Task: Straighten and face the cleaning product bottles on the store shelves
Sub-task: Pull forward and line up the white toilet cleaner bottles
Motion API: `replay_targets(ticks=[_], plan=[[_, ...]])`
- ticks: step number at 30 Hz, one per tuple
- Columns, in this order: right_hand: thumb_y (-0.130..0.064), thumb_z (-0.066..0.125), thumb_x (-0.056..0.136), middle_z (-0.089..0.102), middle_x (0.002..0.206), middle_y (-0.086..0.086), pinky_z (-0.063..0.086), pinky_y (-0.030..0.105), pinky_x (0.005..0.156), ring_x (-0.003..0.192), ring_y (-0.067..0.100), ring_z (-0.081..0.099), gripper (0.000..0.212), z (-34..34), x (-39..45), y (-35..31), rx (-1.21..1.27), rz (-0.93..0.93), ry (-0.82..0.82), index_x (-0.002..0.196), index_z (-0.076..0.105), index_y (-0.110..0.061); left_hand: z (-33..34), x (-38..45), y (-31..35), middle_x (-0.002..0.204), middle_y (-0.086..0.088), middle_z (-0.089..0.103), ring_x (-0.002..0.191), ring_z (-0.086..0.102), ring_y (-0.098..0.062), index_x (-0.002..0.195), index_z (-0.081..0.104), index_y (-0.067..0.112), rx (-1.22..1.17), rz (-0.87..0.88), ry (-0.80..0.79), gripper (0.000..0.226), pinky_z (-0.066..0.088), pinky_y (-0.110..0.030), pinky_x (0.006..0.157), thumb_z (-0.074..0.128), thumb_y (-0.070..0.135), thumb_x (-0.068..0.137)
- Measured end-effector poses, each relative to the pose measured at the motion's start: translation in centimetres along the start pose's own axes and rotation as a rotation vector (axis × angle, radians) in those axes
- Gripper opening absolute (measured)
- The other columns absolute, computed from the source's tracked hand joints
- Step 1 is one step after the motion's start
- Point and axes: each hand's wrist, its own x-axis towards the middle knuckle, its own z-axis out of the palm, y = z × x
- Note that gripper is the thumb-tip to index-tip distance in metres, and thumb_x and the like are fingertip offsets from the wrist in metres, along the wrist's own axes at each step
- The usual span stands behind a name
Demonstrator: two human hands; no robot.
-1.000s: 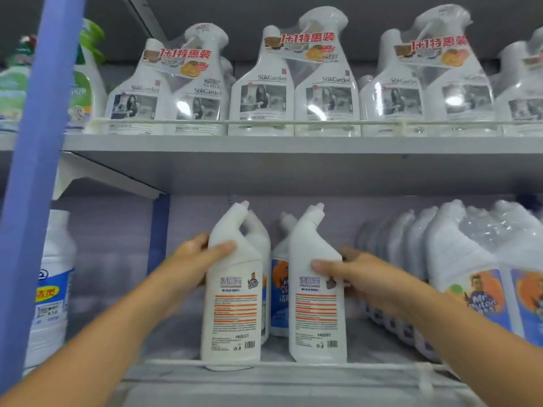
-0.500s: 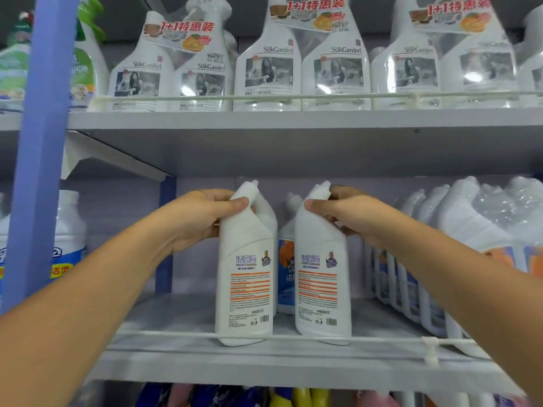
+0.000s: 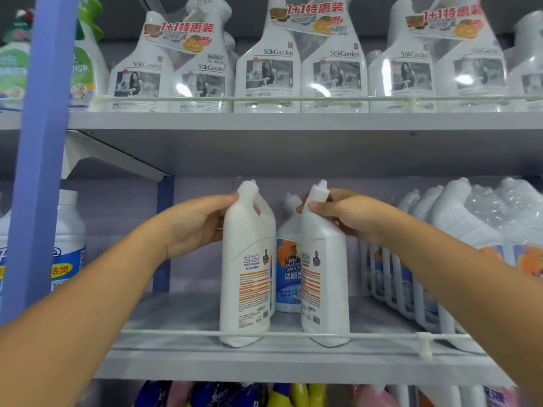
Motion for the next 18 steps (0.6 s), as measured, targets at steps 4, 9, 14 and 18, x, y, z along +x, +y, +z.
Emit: replay_targets(ticks=[4, 9, 14, 18], plan=[[-0.033, 0.067, 0.097, 0.072, 0.115, 0.001, 0.059, 0.026, 0.065, 0.095, 0.017, 0.071, 0.035, 0.3, 0.0, -0.1, -0.067, -0.020, 0.056, 0.129, 0.060, -0.023, 0.3, 0.1, -0.3, 0.120, -0.008, 0.074, 0.109, 0.069, -0.021, 0.126, 0.069, 0.013, 0.076, 0.082, 0.029, 0.053, 0.054, -0.031, 0.089, 0.058, 0.050, 0.089], [-0.041, 0.070, 0.093, 0.069, 0.108, -0.004, 0.060, 0.027, 0.057, 0.088, 0.015, 0.070, 0.037, 2.1, 0.2, -0.1, -0.116, -0.101, 0.196, 0.125, 0.057, -0.032, 1.6, 0.5, -0.2, 0.110, 0.002, 0.078, 0.109, 0.068, -0.021, 0.117, 0.073, 0.023, 0.192, 0.116, 0.117, 0.068, 0.052, -0.036, 0.100, 0.072, 0.069, 0.068], [-0.063, 0.058, 0.091, 0.068, 0.107, -0.004, 0.057, 0.039, 0.082, 0.093, 0.019, 0.066, 0.042, 3.0, 1.0, 0.3, -0.501, -0.154, 0.362, 0.120, 0.060, -0.032, 2.8, 0.0, 0.2, 0.099, 0.005, 0.079, 0.096, 0.071, -0.014, 0.106, 0.075, 0.023, 0.203, 0.084, 0.194, 0.055, 0.054, -0.030, 0.091, 0.070, 0.064, 0.069], [-0.063, 0.054, 0.094, 0.070, 0.105, -0.002, 0.058, 0.036, 0.083, 0.093, 0.017, 0.069, 0.045, 2.5, 0.1, 0.4, -0.341, -0.090, 0.189, 0.116, 0.060, -0.025, 3.6, -0.5, -0.4, 0.105, 0.009, 0.070, 0.092, 0.067, -0.008, 0.117, 0.062, 0.028, 0.454, 0.122, 0.268, 0.043, 0.051, -0.021, 0.067, 0.073, 0.053, 0.084]])
